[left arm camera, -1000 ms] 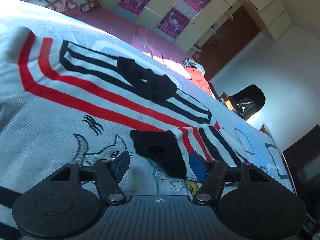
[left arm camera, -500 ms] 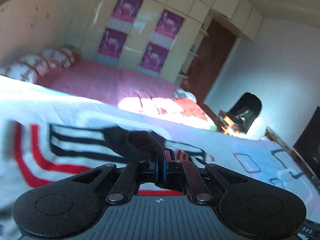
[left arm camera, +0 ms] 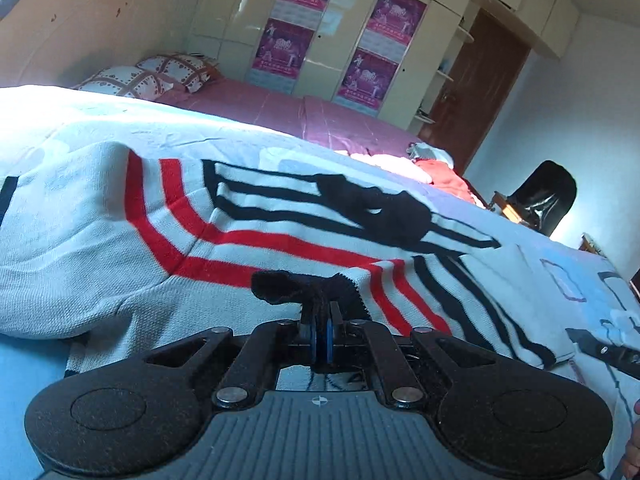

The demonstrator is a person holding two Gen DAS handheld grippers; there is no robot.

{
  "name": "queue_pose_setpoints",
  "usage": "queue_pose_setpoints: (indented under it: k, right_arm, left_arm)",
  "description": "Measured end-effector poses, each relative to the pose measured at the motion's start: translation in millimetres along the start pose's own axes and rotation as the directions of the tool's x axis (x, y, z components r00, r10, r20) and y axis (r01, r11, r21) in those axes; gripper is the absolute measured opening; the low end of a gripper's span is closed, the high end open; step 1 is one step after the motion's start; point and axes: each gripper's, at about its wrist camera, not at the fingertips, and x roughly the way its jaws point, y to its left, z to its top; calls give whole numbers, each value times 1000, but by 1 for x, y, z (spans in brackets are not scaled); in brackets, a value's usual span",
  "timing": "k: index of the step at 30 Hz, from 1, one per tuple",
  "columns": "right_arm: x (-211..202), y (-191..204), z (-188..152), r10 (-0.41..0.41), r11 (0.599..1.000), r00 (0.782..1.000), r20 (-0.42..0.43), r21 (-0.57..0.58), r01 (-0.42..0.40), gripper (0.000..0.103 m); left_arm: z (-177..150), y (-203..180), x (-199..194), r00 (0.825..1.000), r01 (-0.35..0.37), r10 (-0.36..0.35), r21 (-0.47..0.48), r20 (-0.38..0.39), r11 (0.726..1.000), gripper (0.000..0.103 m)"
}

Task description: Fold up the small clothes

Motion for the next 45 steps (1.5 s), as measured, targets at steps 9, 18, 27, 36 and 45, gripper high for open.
queue_pose_setpoints:
  k: [9,18,27,36,45]
  right_arm:
    - [13,-1,10,11,996,999,46,-93,-7,30]
    - [110,-22,58,28,999,999,-23,-35,-29,10]
    - [85,-23,73,9,992,998,64,-128,0,19]
    - [123,-3,72,-53,972,999,-13,-230,49,22]
    - [59,7,30,39,951,997,-60,-305,-56,16]
  left_arm:
    - [-20,12,5,1000,-9,9,-12,-14,1000,4]
    - [-24,8,4,999,-40,40,-28,16,999,4]
    - [-12,11,-36,966,-202,211,-71,151,977,4]
    - [6,-20,34,981,-196,196,29,1,980,4]
    - [-8,-26,20,968,-252,251,89,25,964,4]
